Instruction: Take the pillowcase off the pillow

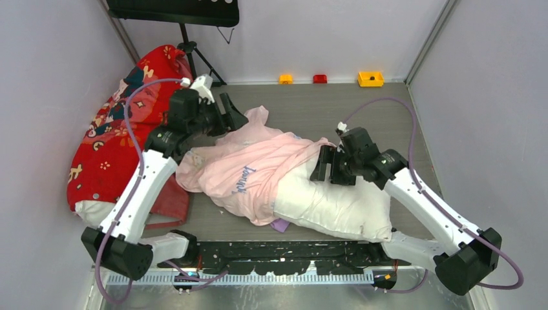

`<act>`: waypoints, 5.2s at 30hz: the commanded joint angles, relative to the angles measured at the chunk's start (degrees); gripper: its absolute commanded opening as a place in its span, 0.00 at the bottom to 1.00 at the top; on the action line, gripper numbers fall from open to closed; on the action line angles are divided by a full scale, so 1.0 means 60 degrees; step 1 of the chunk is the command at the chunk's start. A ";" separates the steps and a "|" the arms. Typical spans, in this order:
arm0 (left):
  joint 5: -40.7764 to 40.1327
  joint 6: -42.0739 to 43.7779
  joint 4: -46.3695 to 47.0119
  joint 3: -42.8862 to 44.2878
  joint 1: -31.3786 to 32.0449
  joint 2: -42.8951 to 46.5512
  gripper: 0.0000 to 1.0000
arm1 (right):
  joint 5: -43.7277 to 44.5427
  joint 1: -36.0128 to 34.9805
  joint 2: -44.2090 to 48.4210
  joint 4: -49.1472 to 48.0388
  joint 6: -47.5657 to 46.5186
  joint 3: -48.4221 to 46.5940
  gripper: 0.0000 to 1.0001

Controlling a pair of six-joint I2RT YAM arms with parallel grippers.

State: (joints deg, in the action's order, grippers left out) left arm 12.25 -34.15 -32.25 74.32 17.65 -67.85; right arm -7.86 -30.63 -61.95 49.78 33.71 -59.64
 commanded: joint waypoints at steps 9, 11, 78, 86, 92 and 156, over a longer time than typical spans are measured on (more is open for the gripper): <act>0.0323 -0.0333 0.0521 -0.0369 0.2256 -0.1406 0.69 | -0.1078 0.0012 0.1165 -0.1499 0.1654 0.2439 0.80; 0.0397 -0.0581 0.0818 -0.1127 0.2368 -0.1370 0.68 | -0.0662 0.0012 0.1266 -0.1074 0.1295 0.1836 0.82; -0.1731 0.0269 -0.0579 -0.0935 0.3554 0.1871 0.69 | -0.0263 0.0507 0.0574 -0.5017 -0.2492 0.0171 0.00; -0.3382 0.0504 -0.0912 -0.0243 0.5350 0.1631 0.70 | -0.0512 0.0517 0.0806 -0.5083 -0.2334 0.0511 0.00; -0.3566 0.1671 -0.2076 0.0988 0.5510 0.0123 0.72 | -0.0718 0.0510 0.1081 -0.5085 -0.2233 0.0597 0.00; -0.2272 0.2458 -0.2626 0.0574 -0.0964 -0.0243 0.00 | 0.3734 0.0506 0.3199 -0.3744 -0.2245 0.0711 0.00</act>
State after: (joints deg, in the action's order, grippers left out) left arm 7.44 -23.24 -47.22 73.91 13.04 -73.47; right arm 7.84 -28.99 -43.53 30.96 21.30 -51.59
